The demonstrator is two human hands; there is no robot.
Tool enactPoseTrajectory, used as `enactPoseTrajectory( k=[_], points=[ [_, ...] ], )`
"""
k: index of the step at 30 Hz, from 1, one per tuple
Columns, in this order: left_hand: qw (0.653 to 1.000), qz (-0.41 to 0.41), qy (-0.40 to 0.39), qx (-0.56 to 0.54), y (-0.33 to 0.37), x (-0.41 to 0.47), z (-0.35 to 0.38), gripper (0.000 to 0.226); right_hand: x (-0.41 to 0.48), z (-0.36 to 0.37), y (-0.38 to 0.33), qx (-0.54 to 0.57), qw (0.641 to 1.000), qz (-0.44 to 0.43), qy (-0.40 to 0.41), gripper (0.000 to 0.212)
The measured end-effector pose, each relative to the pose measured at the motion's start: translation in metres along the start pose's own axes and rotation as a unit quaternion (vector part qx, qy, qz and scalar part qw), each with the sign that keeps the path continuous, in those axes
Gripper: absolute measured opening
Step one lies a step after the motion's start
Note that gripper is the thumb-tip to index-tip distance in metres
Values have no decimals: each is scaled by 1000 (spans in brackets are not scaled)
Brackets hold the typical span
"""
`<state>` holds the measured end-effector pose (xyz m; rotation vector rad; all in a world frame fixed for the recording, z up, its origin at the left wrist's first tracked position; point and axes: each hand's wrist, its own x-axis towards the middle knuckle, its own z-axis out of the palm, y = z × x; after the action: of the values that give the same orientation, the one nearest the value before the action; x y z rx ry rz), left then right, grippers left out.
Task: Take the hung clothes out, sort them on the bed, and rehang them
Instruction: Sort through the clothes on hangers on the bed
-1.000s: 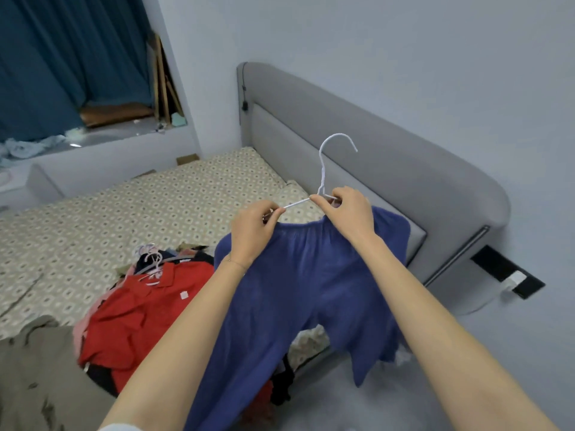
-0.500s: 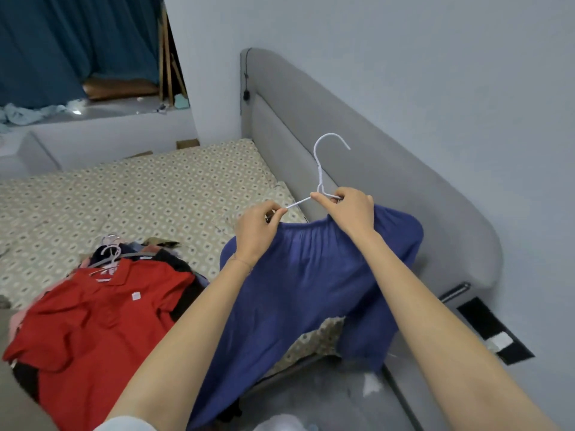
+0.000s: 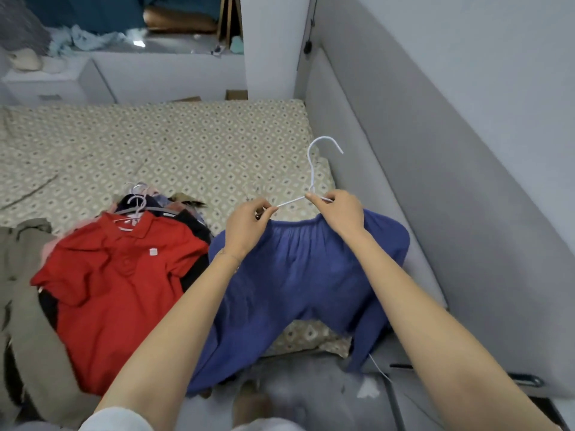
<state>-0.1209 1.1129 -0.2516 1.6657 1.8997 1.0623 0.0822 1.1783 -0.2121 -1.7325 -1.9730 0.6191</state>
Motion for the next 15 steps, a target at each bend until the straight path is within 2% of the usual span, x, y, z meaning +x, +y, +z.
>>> enactPoseTrajectory(
  k=[5, 8, 15],
  points=[
    [998, -55, 0, -11, -67, 59, 3, 19, 63, 70, -9, 63, 997, 0, -35, 54],
    [996, -87, -12, -16, -117, 97, 10, 20, 102, 121, -10, 89, 994, 16, -59, 37],
    [988, -145, -43, -37, -236, 165, 50, 16, 195, 235, 9, 21, 995, 3, -95, 19]
  ],
)
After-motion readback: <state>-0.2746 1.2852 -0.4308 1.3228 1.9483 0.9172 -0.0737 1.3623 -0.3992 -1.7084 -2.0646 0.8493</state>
